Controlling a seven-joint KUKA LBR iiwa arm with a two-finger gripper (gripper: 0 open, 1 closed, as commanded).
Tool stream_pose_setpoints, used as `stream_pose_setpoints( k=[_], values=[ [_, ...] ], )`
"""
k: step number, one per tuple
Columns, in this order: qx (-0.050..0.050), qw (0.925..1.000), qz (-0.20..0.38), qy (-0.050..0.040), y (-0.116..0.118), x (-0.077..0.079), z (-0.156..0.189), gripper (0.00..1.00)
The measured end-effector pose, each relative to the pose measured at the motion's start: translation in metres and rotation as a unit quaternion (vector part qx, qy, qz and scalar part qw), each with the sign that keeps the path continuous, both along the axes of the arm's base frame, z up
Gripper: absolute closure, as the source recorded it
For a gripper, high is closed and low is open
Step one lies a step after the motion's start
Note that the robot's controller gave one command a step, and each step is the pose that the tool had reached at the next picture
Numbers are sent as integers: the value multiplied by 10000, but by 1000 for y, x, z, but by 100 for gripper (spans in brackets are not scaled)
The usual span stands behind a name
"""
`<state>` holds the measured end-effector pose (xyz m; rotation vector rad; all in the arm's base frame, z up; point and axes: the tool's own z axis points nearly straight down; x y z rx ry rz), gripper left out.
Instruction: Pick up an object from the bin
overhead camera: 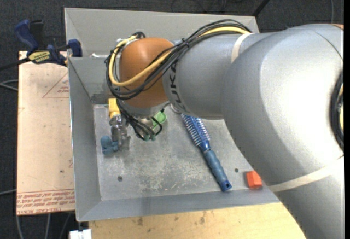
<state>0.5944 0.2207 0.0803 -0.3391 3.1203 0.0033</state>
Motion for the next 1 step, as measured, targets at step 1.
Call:
stream_pose_setpoints(
  k=[1],
  values=[
    [17, 10000, -67, -37, 15, -30, 126, 100]
  ],
)
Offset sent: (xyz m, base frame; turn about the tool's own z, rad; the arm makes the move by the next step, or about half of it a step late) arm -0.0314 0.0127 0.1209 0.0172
